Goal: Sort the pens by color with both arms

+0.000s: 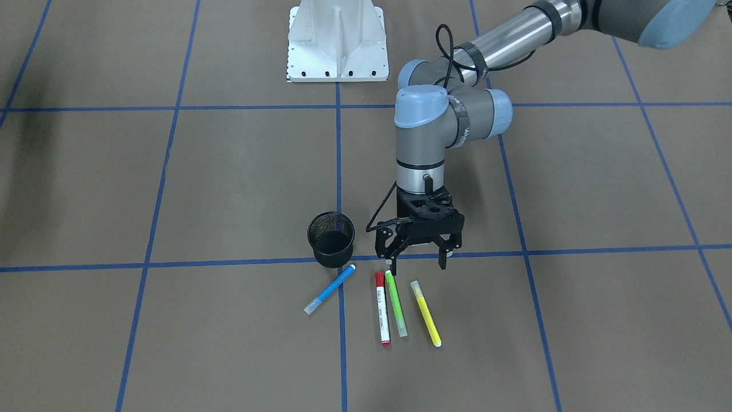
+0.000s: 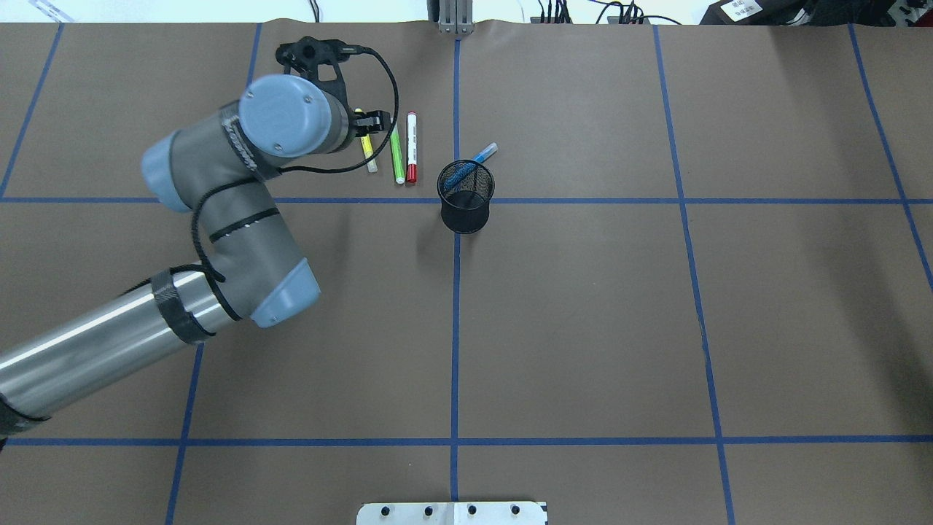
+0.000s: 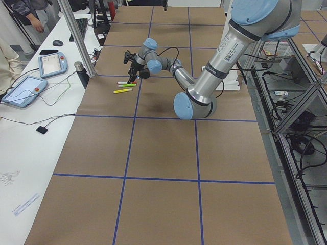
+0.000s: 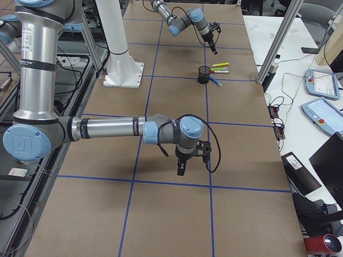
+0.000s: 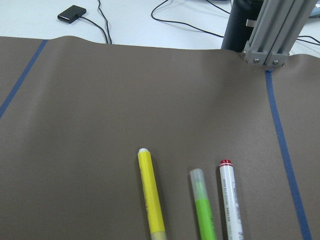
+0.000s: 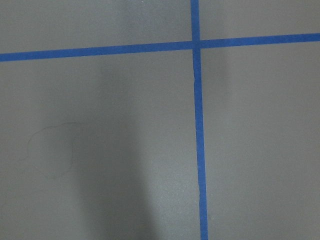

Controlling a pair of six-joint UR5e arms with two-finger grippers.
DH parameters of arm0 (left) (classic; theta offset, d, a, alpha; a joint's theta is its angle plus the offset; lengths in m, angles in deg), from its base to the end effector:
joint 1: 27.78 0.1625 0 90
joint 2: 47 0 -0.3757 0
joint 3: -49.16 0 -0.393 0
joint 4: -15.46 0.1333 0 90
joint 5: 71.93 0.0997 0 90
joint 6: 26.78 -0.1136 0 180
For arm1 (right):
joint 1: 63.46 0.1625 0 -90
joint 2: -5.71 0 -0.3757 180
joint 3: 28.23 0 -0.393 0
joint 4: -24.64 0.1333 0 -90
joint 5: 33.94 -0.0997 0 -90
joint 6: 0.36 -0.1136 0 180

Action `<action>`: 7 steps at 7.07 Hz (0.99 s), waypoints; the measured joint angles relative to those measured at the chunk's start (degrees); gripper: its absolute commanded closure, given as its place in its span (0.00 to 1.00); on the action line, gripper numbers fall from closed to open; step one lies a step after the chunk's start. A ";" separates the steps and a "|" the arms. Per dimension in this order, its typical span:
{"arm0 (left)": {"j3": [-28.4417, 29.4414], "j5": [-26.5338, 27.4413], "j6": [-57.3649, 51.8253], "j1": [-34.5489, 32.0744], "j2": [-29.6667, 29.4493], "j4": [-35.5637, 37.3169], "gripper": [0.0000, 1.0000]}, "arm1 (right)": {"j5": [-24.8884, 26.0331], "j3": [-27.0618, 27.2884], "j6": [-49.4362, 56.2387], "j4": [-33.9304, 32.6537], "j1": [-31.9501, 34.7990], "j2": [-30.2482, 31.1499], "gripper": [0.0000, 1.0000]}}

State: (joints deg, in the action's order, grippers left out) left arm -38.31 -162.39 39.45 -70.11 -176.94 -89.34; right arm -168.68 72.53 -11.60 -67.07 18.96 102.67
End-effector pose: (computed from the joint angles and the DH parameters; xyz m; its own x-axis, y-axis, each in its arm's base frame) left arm 0.4315 -0.5721 0.2026 0.6841 -0.0779 -0.7252 0.4294 0.8468 0.3140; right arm -0.0064 -0.4523 0.5864 0.7130 0.0762 0.6970 -0.0073 0.9948 -0.1013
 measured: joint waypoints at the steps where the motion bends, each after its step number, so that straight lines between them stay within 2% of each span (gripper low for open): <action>1: -3.94 -6.12 -5.82 -4.66 1.07 5.51 0.00 | -0.17 0.03 -0.22 -0.01 0.64 0.30 0.00; 2: -5.99 -12.34 -12.27 -9.92 1.67 10.55 0.00 | -0.18 0.07 -0.31 0.00 1.40 0.65 0.00; 4: -6.53 -23.81 -27.95 -21.54 3.75 17.20 0.00 | 0.13 -0.25 -0.25 -0.04 2.28 0.86 0.00; 7: -0.39 -32.73 -49.92 -35.38 6.01 21.51 0.00 | 0.77 -0.28 -0.42 -0.34 3.15 1.01 0.00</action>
State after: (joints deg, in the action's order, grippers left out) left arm -38.70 -195.12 -10.47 -105.49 -170.93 -67.82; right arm -167.91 72.24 -12.02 -67.41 22.11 103.67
